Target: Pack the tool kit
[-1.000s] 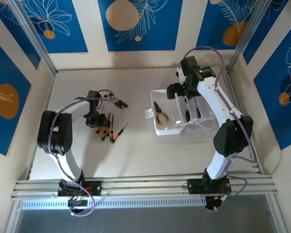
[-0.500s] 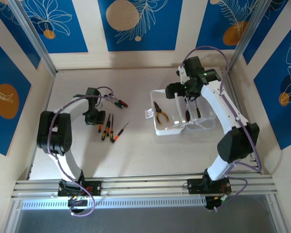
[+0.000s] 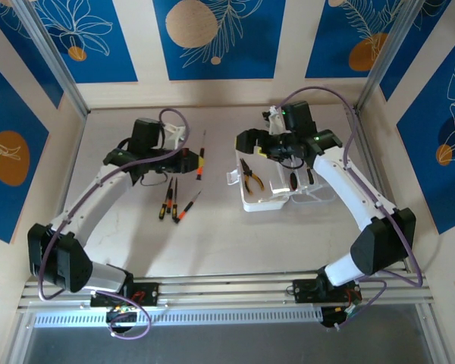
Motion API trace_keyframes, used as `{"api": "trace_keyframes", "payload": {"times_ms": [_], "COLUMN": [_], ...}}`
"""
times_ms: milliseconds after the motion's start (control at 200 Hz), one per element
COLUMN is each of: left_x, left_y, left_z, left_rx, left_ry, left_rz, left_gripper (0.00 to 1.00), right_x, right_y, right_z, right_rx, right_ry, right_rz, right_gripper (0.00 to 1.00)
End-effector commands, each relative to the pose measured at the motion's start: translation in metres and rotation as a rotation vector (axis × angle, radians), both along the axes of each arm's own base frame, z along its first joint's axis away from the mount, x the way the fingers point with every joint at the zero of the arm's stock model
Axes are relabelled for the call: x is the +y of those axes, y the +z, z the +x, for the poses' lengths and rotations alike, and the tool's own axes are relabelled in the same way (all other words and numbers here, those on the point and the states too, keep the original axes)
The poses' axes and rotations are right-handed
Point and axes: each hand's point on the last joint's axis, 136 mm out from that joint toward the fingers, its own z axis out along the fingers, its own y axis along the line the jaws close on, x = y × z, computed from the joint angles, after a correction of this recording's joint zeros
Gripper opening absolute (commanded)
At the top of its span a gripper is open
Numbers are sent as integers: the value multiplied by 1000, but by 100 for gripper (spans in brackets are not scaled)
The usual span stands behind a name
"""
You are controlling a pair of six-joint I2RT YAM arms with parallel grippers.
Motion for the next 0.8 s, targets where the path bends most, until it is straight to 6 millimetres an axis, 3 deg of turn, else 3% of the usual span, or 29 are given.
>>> {"api": "trace_keyframes", "payload": {"times_ms": [0, 305, 570, 700, 795], "left_x": [-28, -59, -65, -65, -65], "left_y": [18, 20, 28, 31, 32], "left_z": [-4, -4, -4, -4, -3], "left_rx": [5, 30, 8, -2, -6], "left_ry": [-86, -178, -208, -209, -201], "left_rz": [-143, -197, -233, -248, -256], "left_gripper": [0, 0, 0, 0, 0], "right_x": [27, 48, 61, 66, 69], "right_y": [32, 10, -12, -17, -17], "right_z": [3, 5, 12, 16, 17], "right_rx": [-26, 15, 67, 83, 85], "right_ry": [15, 22, 19, 28, 35], "right_rz": [167, 158, 101, 89, 96], "right_gripper": [98, 80, 66, 51, 28]}}
